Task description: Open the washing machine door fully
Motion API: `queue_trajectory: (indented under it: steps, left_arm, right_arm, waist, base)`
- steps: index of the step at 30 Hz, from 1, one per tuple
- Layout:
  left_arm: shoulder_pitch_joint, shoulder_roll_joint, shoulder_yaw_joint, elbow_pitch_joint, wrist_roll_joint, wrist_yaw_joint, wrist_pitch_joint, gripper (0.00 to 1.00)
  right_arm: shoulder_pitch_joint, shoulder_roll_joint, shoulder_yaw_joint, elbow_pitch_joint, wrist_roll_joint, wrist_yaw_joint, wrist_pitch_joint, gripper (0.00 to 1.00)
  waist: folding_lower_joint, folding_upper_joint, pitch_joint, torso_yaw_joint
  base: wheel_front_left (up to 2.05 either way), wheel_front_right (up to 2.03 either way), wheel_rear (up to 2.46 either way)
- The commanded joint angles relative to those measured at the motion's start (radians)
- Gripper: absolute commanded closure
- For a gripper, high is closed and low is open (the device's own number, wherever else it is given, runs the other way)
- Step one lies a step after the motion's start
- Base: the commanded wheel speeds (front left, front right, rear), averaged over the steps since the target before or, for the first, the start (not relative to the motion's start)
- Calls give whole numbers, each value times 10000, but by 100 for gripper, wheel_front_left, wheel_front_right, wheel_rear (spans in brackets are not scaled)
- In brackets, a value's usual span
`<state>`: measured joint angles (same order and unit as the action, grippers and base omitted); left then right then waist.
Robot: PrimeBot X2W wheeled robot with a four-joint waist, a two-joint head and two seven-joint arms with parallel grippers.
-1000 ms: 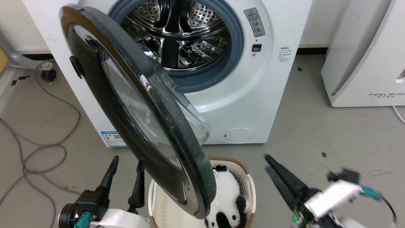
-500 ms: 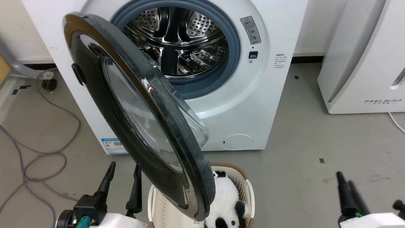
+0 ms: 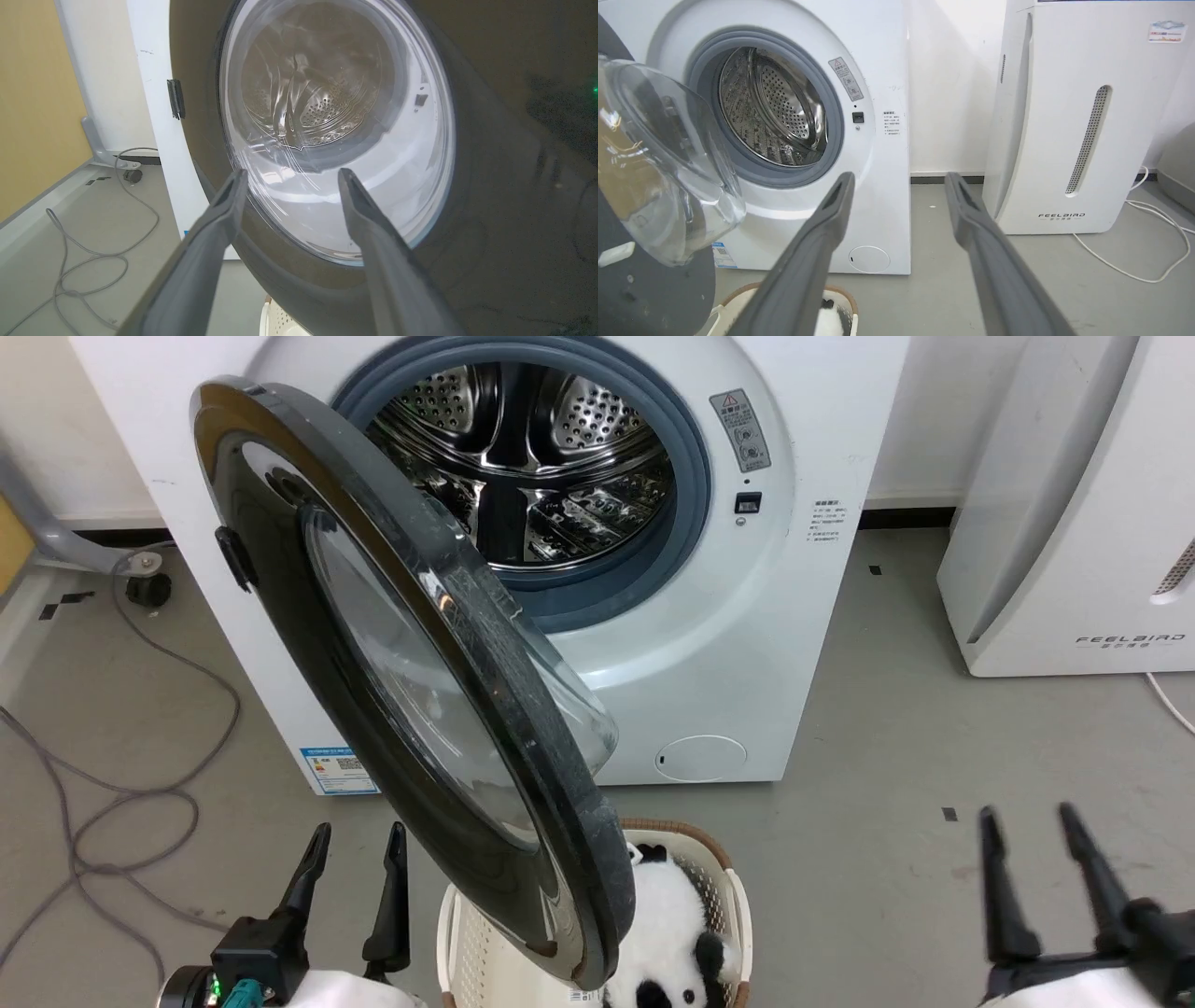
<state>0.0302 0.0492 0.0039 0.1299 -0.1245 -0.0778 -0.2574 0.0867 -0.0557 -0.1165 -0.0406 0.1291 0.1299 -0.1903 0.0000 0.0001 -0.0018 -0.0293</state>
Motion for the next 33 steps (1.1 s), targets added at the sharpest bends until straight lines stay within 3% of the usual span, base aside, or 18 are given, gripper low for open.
queue_trajectory:
  steps: [1,6,16,17,18,19,33]
  left_arm:
    - [56,11,43,13,59,24,-44,0]
    - [18,11,95,32,90,44,-44,0]
    - [-7,10,88,100,106,82,-44,0]
    - [-13,10,86,116,97,79,-44,31]
    - [-22,10,82,123,77,66,-44,77]
    - [-23,10,64,156,4,28,-44,100]
    - [-53,10,99,317,-463,86,-44,100]
  right_arm:
    - [313,50,233,-221,-285,8,154,0]
    - [575,52,836,-277,-620,8,539,0]
    - [574,54,1054,321,-577,8,489,0]
    - [556,54,1056,354,-537,8,474,0]
    - [537,54,1054,388,-476,8,459,0]
    - [518,54,1048,418,-452,8,453,0]
    - [416,54,1017,700,-201,8,309,0]
  waist:
    - [0,-1,4,1]
    - [0,-1,53,-5]
    - [0,-1,83,28]
    - [0,-1,85,29]
    - [0,-1,90,30]
    - [0,-1,96,31]
    - [0,-1,11,66]
  base:
    - [0,0,0]
    - [0,0,0]
    - [0,0,0]
    - [0,0,0]
    - [0,0,0]
    - [0,0,0]
    - [0,0,0]
